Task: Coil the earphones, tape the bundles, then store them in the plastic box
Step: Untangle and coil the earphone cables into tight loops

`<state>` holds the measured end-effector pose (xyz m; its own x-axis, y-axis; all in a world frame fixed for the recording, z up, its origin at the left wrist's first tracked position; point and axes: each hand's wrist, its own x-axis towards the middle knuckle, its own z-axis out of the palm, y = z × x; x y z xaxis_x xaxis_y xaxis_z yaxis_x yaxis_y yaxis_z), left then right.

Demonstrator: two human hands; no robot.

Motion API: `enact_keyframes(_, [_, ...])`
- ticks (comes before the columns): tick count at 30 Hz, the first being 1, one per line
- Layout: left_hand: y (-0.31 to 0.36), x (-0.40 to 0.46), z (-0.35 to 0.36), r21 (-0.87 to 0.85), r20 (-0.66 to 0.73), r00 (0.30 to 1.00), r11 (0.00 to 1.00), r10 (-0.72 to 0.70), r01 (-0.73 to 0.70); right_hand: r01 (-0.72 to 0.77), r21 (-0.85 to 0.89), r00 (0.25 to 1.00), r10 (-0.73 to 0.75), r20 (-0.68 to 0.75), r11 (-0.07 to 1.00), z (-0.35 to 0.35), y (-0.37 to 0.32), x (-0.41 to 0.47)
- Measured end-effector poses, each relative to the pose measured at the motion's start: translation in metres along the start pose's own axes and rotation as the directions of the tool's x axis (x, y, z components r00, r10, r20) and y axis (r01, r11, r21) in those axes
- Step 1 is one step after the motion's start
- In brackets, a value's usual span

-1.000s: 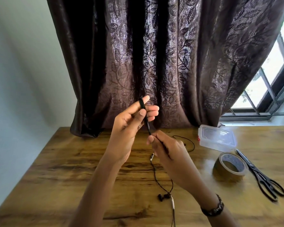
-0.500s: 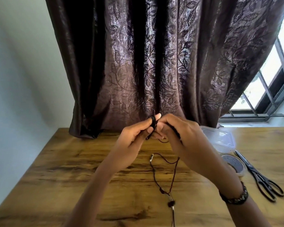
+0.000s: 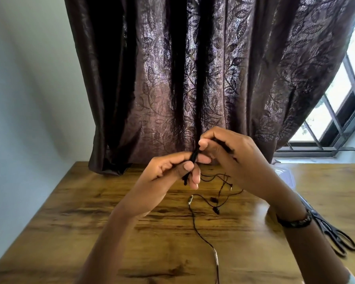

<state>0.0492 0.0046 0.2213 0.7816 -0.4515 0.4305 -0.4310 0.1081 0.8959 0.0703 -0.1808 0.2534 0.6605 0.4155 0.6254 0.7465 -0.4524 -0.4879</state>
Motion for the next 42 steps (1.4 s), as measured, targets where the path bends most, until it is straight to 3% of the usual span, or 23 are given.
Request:
enact_keyframes(9, [0.000,0.003,0.003,-0.356,-0.079,0.996,0.934,-0.033,0.003,-0.146,0.424,0.989,0.140,0.046,0.894,0.036,0.022,-0.012])
enact_keyframes(15, [-0.002,0.013,0.004,-0.487,-0.212,0.975,0.873,-0.069,-0.044,-0.234,0.413,0.971,0.232,0.054,0.880,0.066,0.020,-0.034])
enact_keyframes(20, [-0.008,0.019,0.007,-0.404,-0.363,0.930,0.909,-0.063,-0.097,-0.227,0.310,0.974,0.222,0.050,0.923,0.076,0.013,-0.047])
enact_keyframes(25, [-0.016,0.019,0.012,-0.107,-0.453,0.891,0.990,0.032,-0.090,-0.183,0.183,0.983,0.180,0.034,0.966,0.071,0.003,-0.050])
enact_keyframes(31, [-0.019,0.015,0.010,0.103,-0.339,0.939,0.994,0.058,-0.024,-0.183,0.148,0.983,0.183,0.011,0.972,0.044,-0.009,-0.046])
enact_keyframes(36, [-0.021,0.008,0.000,0.078,-0.193,0.980,0.995,-0.049,0.065,-0.113,0.083,0.993,0.115,-0.016,0.990,0.018,-0.012,-0.034])
enact_keyframes(42, [-0.013,0.003,0.001,0.091,0.013,0.997,0.993,-0.078,0.077,-0.047,-0.019,0.999,0.047,-0.018,0.999,0.001,-0.006,-0.019])
